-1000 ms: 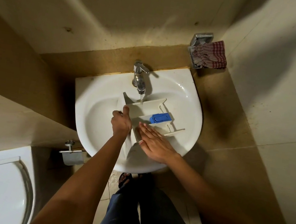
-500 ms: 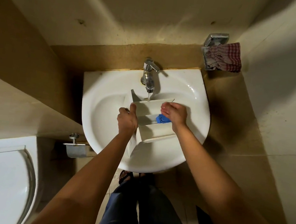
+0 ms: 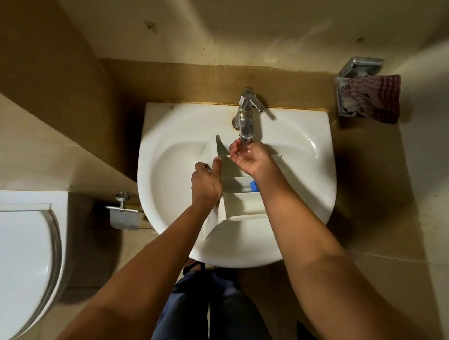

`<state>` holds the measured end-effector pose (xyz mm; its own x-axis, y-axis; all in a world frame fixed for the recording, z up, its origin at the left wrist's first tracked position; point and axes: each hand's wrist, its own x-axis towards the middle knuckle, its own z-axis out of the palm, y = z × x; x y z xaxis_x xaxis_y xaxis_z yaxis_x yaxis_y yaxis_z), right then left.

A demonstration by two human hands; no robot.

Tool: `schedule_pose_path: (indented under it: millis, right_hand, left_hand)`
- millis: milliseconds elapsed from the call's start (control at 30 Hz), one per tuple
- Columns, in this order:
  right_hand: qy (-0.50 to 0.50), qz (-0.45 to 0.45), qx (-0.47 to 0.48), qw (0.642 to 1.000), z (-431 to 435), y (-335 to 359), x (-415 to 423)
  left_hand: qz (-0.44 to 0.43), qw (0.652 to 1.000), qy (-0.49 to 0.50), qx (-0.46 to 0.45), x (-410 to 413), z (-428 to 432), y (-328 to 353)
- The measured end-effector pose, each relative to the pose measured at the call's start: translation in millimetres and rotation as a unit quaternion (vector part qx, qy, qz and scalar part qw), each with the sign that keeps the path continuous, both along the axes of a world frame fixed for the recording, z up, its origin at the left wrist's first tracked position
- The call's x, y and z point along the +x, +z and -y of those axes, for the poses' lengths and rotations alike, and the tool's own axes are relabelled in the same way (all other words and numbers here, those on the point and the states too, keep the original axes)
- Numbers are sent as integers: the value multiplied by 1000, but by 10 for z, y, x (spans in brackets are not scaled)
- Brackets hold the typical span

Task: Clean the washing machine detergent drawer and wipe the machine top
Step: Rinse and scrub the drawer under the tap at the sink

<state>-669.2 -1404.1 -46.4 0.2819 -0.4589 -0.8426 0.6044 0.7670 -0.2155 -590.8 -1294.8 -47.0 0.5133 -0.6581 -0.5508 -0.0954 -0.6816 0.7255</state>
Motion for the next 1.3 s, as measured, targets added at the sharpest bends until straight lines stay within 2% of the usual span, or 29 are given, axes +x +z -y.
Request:
schedule_pose_path:
  millis: [133, 200, 233, 267, 300, 333, 367, 400, 500, 567, 667, 733, 833, 967, 1000, 1067, 1133, 1200, 1233, 1300]
  right_hand:
    - [-19, 11, 7, 1000, 3, 30, -54]
    - [42, 2, -22, 999, -108, 40, -88]
    - [122, -34, -67, 990, -186, 29, -89]
    - [228, -123, -146, 955, -265, 2, -78]
    - [338, -247, -255, 872, -334, -38, -66]
    - [422, -363, -358, 749, -397, -96, -46]
    - [476, -435, -426, 634, -460, -135, -20]
    - [517, -455, -458, 562, -513, -153, 0]
    - [618, -448, -462, 451, -571, -232, -103]
    - [659, -497, -425, 372, -524, -270, -311]
    - [647, -594, -349, 327, -404, -274, -608]
    - [655, -617, -298, 318, -362, -282, -620]
    - [678, -557, -287, 384, -410, -213, -288]
    - [668, -475, -376, 432, -541, -85, -58]
    - [645, -463, -390, 467, -526, -92, -122]
    - [562, -442, -402, 572, -457, -127, -263]
    - [407, -406, -361, 734, -351, -122, -328]
    - [246, -311, -256, 882, -234, -113, -285]
    - [188, -244, -198, 930, -189, -105, -238]
    - [85, -126, -108, 983, -125, -112, -170]
  left_hand:
    - [1, 1000, -5, 1, 3, -7, 2]
    - [0, 1000, -6, 0, 4, -2, -3]
    - [-1, 1000, -6, 2, 6, -1, -2]
    - [-3, 1000, -7, 3, 9, 1, -2]
    - [-5, 1000, -8, 5, 12, 5, 0]
    - [-7, 1000, -7, 6, 15, 7, -1]
    - [-8, 1000, -5, 6, 18, 8, -3]
    - [-8, 1000, -3, 6, 18, 13, -6]
    - [-9, 1000, -2, 5, 18, 9, -12]
    - [-6, 1000, -6, 4, 20, 5, -12]
    - [-4, 1000, -11, 1, 23, 0, -10]
    - [0, 1000, -11, 1, 18, 2, -2]
    - [4, 1000, -13, 3, 8, -2, -8]
    - [-14, 1000, 2, 6, 21, 11, -7]
    - [-15, 1000, 3, 6, 22, 13, -5]
    - [-13, 1000, 1, 7, 20, 15, -11]
    - [-10, 1000, -1, 10, 18, 10, -14]
    - [-7, 1000, -4, 11, 13, 7, -24]
    - [-6, 1000, -4, 11, 12, 7, -23]
    - [-5, 1000, -4, 10, 12, 8, -22]
